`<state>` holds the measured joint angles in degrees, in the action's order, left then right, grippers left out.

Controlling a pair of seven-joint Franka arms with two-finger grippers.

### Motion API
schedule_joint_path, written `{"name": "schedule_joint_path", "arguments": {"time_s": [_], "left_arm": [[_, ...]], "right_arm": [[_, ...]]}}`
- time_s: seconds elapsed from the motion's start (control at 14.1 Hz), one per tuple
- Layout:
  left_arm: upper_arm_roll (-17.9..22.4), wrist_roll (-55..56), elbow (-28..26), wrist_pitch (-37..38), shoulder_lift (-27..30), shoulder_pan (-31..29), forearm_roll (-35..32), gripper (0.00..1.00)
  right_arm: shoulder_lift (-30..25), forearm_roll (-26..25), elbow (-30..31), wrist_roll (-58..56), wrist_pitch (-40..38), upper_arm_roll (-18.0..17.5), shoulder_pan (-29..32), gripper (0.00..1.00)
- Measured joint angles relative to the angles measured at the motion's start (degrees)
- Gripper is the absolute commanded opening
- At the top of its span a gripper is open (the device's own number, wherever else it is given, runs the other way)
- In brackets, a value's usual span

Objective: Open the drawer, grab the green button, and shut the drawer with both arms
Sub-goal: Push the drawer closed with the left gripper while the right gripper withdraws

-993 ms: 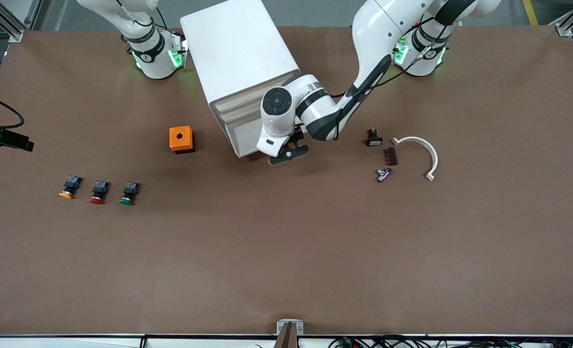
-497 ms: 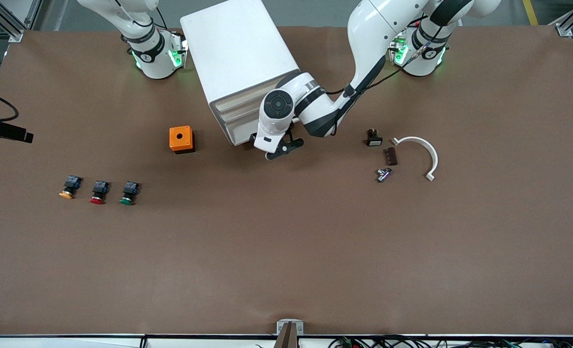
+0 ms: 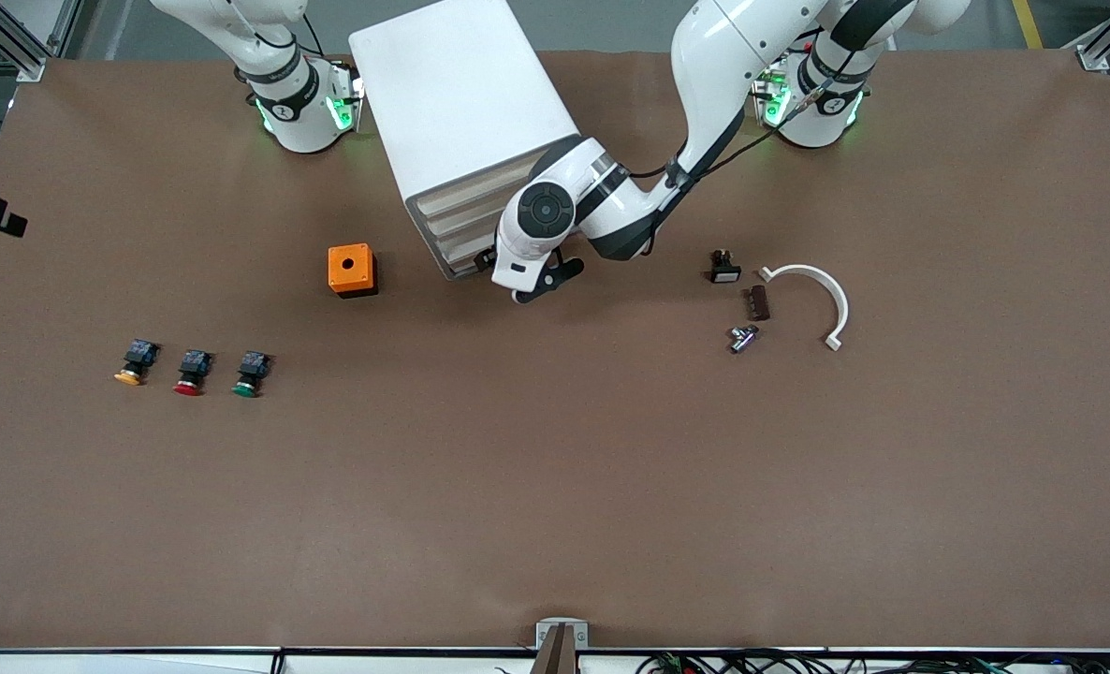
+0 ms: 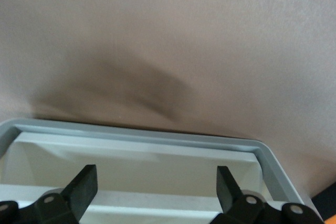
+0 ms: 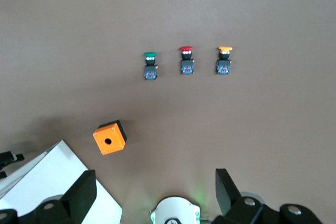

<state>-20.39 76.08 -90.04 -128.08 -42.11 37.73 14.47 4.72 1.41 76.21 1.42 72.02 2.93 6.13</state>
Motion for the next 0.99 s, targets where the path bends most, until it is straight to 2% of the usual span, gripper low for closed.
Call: {"name": "schedule_joint_path", "arguments": {"time_s": [0.43,0.78,0.99], "left_arm": [[-0.3,0.0,0.0,0.0,-0.1,0.4,1.7,1.0],[-0.1,0.0,0.0,0.0,-0.1,0.4,2.4,1.0],[-0.1,0.0,0.8,-0.3,-0.1,0.3,2.6,1.0]], "right_arm": [[-11.9,-0.2,14.4,-0.1,8.0,-0.3,-1.0,1.0],[-16.4,-0.8,21.1,-0.1,11.7,-0.3,-1.9,1.0],[-17.7,-1.0,22.5,-0.1,13.3,-0.2,-1.8,1.0]]}}
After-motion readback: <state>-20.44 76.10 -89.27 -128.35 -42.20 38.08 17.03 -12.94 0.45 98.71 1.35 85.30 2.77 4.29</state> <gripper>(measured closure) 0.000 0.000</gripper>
